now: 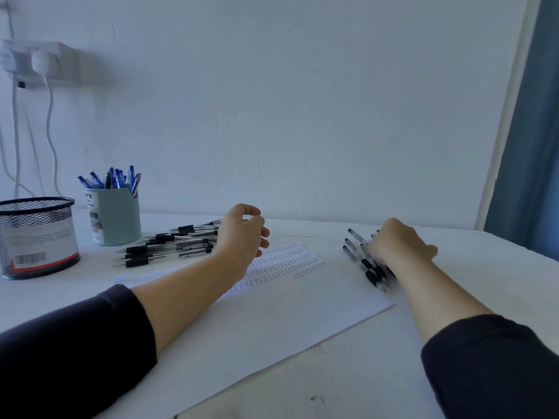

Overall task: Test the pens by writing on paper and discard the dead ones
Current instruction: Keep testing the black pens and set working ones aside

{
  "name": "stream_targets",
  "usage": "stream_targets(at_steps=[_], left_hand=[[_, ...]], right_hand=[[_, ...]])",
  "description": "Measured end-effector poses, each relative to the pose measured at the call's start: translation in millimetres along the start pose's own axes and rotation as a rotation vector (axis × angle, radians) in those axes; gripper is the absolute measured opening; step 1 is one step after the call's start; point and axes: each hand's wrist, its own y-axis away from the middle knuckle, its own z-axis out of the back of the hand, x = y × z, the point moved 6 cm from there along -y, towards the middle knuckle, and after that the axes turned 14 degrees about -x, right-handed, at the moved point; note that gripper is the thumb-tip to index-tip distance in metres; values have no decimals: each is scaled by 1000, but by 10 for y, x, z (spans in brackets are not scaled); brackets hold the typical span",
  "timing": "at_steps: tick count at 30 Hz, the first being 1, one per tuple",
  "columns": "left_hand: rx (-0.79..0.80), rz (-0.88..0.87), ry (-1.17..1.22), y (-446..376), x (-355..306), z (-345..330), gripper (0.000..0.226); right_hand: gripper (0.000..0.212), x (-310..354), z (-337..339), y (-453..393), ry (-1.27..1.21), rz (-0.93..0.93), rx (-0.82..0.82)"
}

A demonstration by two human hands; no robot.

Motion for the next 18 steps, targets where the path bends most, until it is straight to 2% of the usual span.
stream_targets(at_steps=[6,8,10,14,16,18], left_hand=[[-7,-50,-76,-122,-61,43,21],[8,-87,-171,-201,-93,80,20],[61,-173,-382,-279,-106,102,21],[159,-415,-1002,-441,-47,193,23],[182,-453,-1205,-524,-4,277,24],[236,-438,-1321,-584,57,338,24]], right_hand=[[13,106,39,53,122,90,-5],[14,164,41,67,135,117,1],[14,238,38,74,130,144,11],[13,401,20,83,78,235,6],[9,469,6,92,26,288,-2],[15,525,-19,128,-29,350,22]])
